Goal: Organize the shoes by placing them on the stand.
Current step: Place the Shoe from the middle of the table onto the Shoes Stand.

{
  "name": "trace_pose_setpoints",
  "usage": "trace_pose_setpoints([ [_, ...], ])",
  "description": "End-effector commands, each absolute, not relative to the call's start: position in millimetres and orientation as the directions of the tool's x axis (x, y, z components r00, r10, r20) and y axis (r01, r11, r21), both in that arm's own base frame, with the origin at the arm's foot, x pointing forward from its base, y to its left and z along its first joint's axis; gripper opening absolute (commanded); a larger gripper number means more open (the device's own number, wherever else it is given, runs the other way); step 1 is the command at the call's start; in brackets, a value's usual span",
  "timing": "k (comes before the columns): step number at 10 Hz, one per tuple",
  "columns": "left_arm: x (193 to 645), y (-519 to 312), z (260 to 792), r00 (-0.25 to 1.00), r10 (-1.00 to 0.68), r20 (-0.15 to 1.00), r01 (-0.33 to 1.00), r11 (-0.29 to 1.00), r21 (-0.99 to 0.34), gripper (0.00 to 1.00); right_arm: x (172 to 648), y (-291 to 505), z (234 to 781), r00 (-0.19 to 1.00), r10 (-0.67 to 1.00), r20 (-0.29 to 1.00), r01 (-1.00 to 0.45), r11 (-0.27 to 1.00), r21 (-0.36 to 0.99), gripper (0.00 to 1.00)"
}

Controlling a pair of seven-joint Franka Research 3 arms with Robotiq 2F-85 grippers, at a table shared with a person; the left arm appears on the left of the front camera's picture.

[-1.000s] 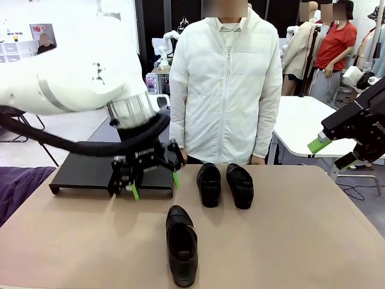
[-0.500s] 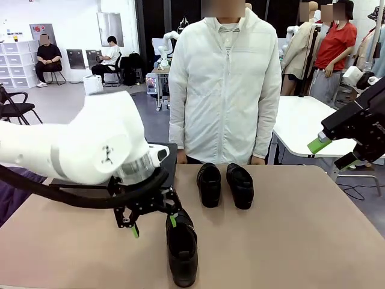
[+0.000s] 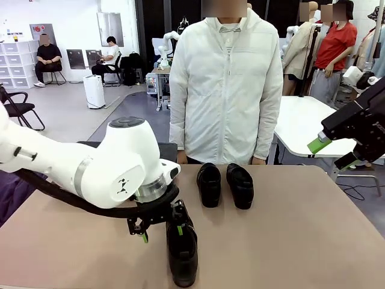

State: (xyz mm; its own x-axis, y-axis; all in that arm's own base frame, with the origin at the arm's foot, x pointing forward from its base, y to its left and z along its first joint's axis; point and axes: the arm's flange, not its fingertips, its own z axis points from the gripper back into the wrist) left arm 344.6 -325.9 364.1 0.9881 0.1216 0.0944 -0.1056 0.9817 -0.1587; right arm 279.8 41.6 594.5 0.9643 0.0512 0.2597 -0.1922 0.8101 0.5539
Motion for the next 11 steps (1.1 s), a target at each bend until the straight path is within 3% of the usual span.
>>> trace_pose_setpoints([
  [1, 352, -336, 358, 0.991, 0.113, 0.067, -0.106, 0.989, -0.099, 1.00, 281, 41, 598, 0.966, 0.051, 0.255, -0.193, 0.798, 0.571, 1.00],
  [4, 355, -338, 350, 0.991, 0.114, 0.073, -0.106, 0.988, -0.109, 1.00, 281, 41, 598, 0.966, 0.051, 0.255, -0.193, 0.798, 0.571, 1.00],
  [5, 356, -339, 349, 0.992, 0.108, 0.063, -0.101, 0.989, -0.105, 0.42, 281, 41, 598, 0.966, 0.051, 0.255, -0.193, 0.798, 0.571, 1.00],
  [6, 354, -340, 349, 0.993, 0.102, 0.064, -0.095, 0.989, -0.110, 0.00, 281, 41, 598, 0.966, 0.051, 0.255, -0.193, 0.798, 0.571, 1.00],
  [11, 353, -345, 345, 0.991, 0.091, 0.101, -0.082, 0.993, -0.090, 0.00, 281, 41, 598, 0.966, 0.051, 0.255, -0.193, 0.798, 0.571, 1.00],
])
